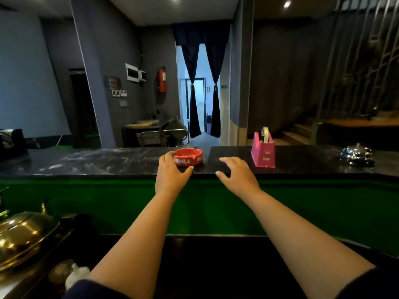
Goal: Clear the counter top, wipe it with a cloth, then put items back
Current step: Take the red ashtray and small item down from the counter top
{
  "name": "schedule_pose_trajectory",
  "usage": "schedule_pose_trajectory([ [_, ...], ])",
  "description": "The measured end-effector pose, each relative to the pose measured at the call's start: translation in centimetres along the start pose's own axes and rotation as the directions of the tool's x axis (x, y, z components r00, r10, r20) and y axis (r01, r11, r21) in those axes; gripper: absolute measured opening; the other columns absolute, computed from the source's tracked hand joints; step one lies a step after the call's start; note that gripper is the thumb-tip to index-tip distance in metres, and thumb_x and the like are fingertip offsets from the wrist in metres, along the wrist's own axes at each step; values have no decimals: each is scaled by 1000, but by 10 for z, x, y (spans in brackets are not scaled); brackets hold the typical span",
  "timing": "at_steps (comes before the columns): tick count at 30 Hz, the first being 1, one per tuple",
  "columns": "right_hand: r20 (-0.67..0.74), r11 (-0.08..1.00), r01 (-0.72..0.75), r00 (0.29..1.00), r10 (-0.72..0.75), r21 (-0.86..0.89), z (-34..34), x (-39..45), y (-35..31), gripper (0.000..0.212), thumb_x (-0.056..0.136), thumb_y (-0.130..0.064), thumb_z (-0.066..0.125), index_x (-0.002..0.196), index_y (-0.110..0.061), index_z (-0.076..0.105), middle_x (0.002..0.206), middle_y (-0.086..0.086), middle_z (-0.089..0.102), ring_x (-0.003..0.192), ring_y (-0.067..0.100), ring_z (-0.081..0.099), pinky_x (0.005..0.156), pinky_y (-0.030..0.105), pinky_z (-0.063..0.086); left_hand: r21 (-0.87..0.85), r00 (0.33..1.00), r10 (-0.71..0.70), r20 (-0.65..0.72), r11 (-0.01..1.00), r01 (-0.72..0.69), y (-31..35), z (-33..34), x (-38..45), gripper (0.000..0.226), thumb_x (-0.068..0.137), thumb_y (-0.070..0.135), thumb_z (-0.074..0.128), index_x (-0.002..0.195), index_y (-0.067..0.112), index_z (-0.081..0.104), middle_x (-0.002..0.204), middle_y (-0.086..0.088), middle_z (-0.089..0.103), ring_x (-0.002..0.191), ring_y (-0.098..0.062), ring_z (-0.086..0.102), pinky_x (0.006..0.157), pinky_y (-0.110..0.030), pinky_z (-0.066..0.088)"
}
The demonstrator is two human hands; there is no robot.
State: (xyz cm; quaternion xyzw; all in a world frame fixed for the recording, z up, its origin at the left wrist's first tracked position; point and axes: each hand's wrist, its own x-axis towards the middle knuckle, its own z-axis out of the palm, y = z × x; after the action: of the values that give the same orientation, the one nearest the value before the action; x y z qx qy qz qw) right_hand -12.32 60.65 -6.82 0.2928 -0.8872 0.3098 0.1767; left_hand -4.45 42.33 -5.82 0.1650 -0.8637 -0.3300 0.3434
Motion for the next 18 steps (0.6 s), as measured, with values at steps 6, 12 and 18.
schedule_pose_trajectory([
  [6,-65,941,12,997,-36,-338,34,17,22,80,86,-69,10,138,-25,51,145,-2,49,139,18,37,115,38,25,110,950,-276,143,959,262,4,38,60,132,61,63,77,152,19,-8,160,-13,3,144,-35,20,107,-55,33],
  [12,-104,923,33,992,-78,-383,41,19,27,86,86,-73,2,138,-26,52,145,-5,50,137,16,40,113,36,26,78,938,-339,66,939,334,9,60,83,132,54,62,83,151,19,4,150,-17,24,137,-38,31,105,-54,37],
  [18,-63,924,12,997,-39,-383,36,19,25,67,93,-67,20,139,-27,50,146,-7,48,138,15,38,107,36,28,40,955,-296,33,955,295,6,60,77,112,58,58,82,141,5,29,140,-14,37,131,-34,39,101,-47,40],
])
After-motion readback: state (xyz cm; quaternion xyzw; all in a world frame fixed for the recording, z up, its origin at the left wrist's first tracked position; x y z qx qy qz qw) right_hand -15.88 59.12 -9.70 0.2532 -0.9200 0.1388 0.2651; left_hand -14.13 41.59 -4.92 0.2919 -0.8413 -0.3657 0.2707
